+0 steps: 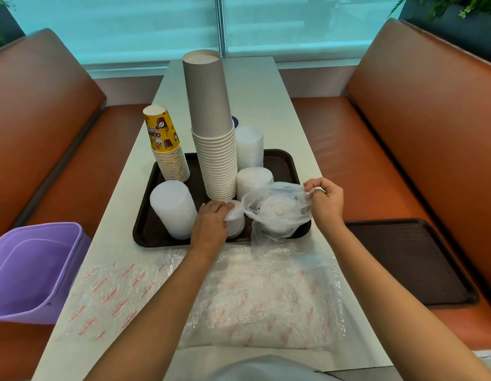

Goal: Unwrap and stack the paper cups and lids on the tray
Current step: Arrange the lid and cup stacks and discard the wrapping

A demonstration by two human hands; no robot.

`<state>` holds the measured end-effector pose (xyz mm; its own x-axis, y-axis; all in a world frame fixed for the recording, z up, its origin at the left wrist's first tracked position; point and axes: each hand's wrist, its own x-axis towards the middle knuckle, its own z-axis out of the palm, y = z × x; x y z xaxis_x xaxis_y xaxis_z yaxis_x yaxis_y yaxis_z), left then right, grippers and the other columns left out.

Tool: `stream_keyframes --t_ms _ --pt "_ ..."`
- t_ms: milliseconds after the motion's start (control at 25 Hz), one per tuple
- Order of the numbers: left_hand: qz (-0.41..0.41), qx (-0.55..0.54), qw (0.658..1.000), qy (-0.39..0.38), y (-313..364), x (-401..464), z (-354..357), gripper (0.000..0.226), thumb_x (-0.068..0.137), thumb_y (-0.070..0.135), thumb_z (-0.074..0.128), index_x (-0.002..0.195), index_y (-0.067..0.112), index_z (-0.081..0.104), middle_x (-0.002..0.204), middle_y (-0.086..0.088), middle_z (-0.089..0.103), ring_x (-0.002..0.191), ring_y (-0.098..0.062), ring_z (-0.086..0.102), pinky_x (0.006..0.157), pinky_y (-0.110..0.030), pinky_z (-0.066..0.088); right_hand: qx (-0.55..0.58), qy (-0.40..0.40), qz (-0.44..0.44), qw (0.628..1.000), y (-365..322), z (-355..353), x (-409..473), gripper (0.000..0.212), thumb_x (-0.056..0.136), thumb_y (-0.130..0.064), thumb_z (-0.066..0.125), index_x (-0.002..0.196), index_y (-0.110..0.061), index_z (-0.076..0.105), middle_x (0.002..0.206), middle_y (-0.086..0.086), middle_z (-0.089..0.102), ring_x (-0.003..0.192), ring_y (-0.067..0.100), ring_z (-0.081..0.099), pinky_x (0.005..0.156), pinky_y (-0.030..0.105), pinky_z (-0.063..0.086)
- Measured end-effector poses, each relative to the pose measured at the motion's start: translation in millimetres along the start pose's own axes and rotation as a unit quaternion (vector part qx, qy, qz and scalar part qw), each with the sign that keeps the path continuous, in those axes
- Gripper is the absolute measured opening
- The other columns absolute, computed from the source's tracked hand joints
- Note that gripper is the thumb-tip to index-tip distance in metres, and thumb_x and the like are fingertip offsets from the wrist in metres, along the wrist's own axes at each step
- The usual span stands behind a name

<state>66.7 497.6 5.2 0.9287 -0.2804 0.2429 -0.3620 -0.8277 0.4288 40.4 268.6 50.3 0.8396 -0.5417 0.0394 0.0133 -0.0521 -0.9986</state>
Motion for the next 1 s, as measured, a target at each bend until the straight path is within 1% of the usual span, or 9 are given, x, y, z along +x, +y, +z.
stream_keyframes --t_ms 80,160,240,320,400,480,560,840,1000 --pt "-0.002 0.019 0.998 -0.052 -0.4 -6.2 1.8 0.05 0.079 0.0 0.057 0.128 0.009 0.056 0.128 -0.01 0.054 0.123 -0.028 0.045 0.114 -0.04 0.021 0.0 0.027 0.015 1.0 -0.3 -1.9 0.0 0.043 0.069 0.021 0.029 0.061 -0.014 0.055 0.061 0.004 0.05 0.042 0.001 0.039 0.042 0.015 0.031" --pt "-0.007 0.031 0.996 -0.082 -2.2 -10.5 3.7 0.054 0.079 0.015 0.061 0.132 0.013 0.051 0.135 -0.007 0.045 0.129 -0.025 0.037 0.116 -0.038 0.018 -0.002 0.035 0.019 0.999 -0.8 -3.7 0.0 0.043 0.07 0.02 0.03 0.064 -0.015 0.054 0.059 0.006 0.044 0.039 0.002 0.034 0.039 0.016 0.026" --pt "0.003 0.04 0.998 -0.056 -2.9 -7.6 5.8 0.058 0.075 0.029 0.065 0.128 0.013 0.051 0.132 -0.008 0.045 0.125 -0.025 0.038 0.112 -0.041 0.027 -0.005 0.028 0.014 0.999 -0.8 -4.6 -0.5 0.042 0.071 0.02 0.031 0.065 -0.015 0.054 0.06 0.005 0.043 0.043 0.008 0.035 0.04 0.017 0.025" --pt "-0.026 0.039 0.998 -0.038 -1.4 4.1 5.1 0.067 0.073 0.044 0.068 0.13 0.015 0.045 0.131 -0.008 0.043 0.123 -0.026 0.037 0.105 -0.039 0.034 -0.009 0.021 0.008 1.0 -0.7 -4.2 -1.0 0.042 0.072 0.02 0.03 0.065 -0.015 0.054 0.06 0.005 0.043 0.048 0.014 0.036 0.041 0.018 0.025" --pt "-0.089 0.032 0.991 -0.097 -1.5 16.9 4.2 0.087 0.071 0.053 0.071 0.141 0.018 0.03 0.14 -0.008 0.034 0.13 -0.028 0.031 0.106 -0.039 0.031 -0.014 0.02 0.007 1.0 -0.4 -4.1 -2.0 0.043 0.072 0.02 0.03 0.064 -0.015 0.054 0.059 0.005 0.043 0.048 0.014 0.036 0.041 0.018 0.025" --pt "-0.126 0.036 0.977 -0.169 -0.3 22.0 4.8 0.104 0.068 0.058 0.073 0.147 0.021 0.016 0.148 -0.009 0.024 0.134 -0.03 0.028 0.106 -0.042 0.032 -0.015 0.024 0.009 1.0 -1.3 -3.7 -2.6 0.043 0.072 0.02 0.03 0.064 -0.015 0.054 0.058 0.005 0.042 0.045 0.011 0.035 0.04 0.017 0.024" --pt "-0.132 0.039 0.97 -0.202 0.0 25.3 7.1 0.11 0.066 0.062 0.073 0.148 0.024 0.012 0.149 -0.008 0.02 0.134 -0.031 0.029 0.104 -0.043 0.034 -0.014 0.024 0.008 1.0 -1.6 -4.0 -2.6 0.043 0.071 0.021 0.029 0.064 -0.015 0.053 0.059 0.006 0.041 0.044 0.01 0.034 0.04 0.017 0.023" --pt "-0.128 0.107 0.96 -0.227 4.3 32.5 4.1 0.095 0.078 0.064 0.056 0.149 0.02 0.01 0.148 -0.013 0.023 0.131 -0.035 0.032 0.101 -0.043 0.036 -0.013 0.021 0.005 1.0 -0.9 -6.2 -1.1 0.044 0.072 0.021 0.029 0.064 -0.015 0.053 0.058 0.006 0.04 0.044 0.01 0.033 0.041 0.017 0.024" --pt "-0.152 0.133 0.947 -0.248 11.6 30.5 5.5 0.105 0.073 0.075 0.053 0.149 0.017 0.009 0.147 -0.015 0.024 0.131 -0.036 0.031 0.101 -0.043 0.035 -0.003 0.014 -0.003 1.0 -4.3 -7.5 -3.3 0.041 0.077 0.019 0.034 0.066 -0.015 0.053 0.058 0.005 0.041 0.042 0.007 0.033 0.041 0.018 0.025"
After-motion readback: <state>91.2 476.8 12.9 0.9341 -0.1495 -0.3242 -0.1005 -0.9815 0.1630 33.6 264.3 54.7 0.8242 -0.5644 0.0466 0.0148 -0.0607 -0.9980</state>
